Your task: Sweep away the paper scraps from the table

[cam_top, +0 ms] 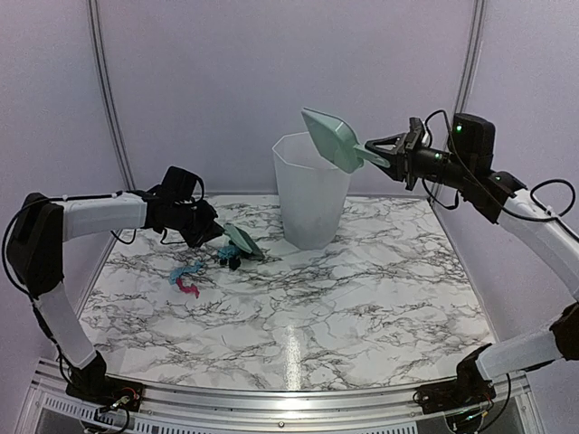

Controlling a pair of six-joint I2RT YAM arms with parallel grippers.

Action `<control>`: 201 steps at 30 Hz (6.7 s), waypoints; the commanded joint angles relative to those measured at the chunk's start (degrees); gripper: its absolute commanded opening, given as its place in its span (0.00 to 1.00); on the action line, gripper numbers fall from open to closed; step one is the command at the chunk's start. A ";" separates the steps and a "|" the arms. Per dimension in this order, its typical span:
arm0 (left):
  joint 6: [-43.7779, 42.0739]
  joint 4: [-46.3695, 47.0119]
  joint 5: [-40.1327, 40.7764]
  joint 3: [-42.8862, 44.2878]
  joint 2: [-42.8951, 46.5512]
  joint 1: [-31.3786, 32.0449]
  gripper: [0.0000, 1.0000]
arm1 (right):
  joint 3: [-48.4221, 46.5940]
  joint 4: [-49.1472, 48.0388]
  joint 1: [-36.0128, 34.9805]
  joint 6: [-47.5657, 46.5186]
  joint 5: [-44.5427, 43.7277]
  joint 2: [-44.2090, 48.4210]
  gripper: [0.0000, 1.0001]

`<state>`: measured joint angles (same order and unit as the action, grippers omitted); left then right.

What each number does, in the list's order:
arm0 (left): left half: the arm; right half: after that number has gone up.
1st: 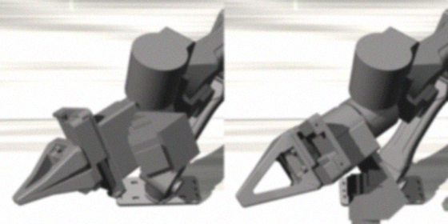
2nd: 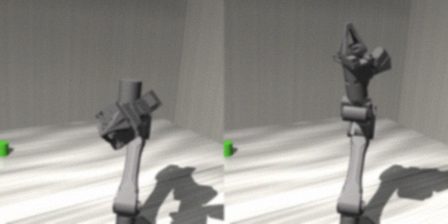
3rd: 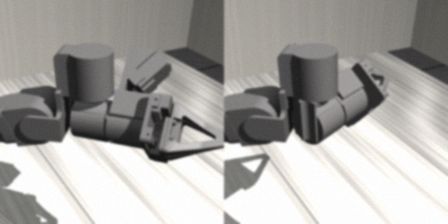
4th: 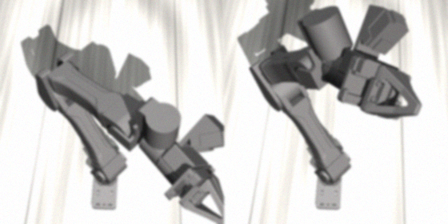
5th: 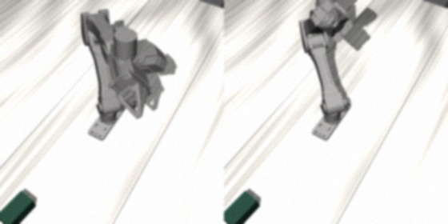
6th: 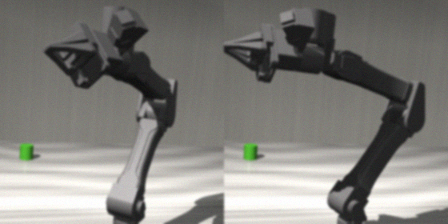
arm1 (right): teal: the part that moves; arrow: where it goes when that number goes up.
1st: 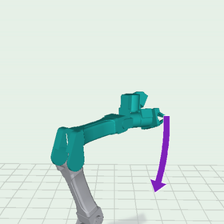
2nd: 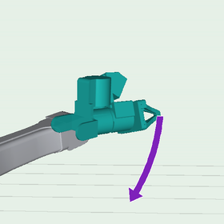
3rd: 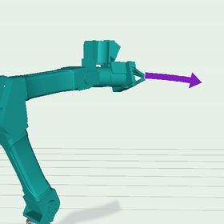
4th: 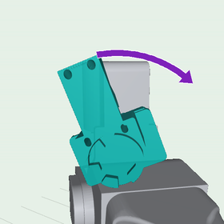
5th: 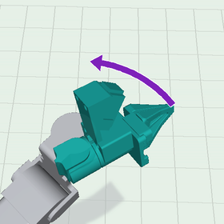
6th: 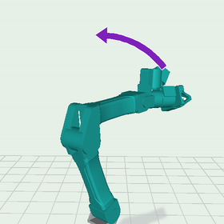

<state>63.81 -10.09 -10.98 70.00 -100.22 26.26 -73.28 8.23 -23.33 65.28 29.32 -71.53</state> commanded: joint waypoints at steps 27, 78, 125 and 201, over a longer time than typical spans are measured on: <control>-55.23 -27.94 19.95 14.84 10.50 -0.95 0.00 | -7.12 18.16 -23.21 -58.38 -18.41 3.16 0.00; -67.48 -28.67 15.30 16.93 -6.44 7.34 0.00 | 19.82 10.30 -13.72 -86.58 -9.57 -19.22 0.00; -51.55 -30.82 17.24 16.02 1.89 26.15 0.00 | 21.15 -7.68 -22.61 -69.58 -15.32 -25.11 0.00; -63.24 -35.94 10.41 20.74 -8.29 17.33 0.00 | 13.32 -2.23 -23.34 -66.26 -18.73 -32.29 0.00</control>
<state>-0.36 -43.07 5.06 92.31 -107.98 42.39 -57.67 4.25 -46.13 -1.63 11.66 -102.21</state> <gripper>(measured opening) 0.045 0.193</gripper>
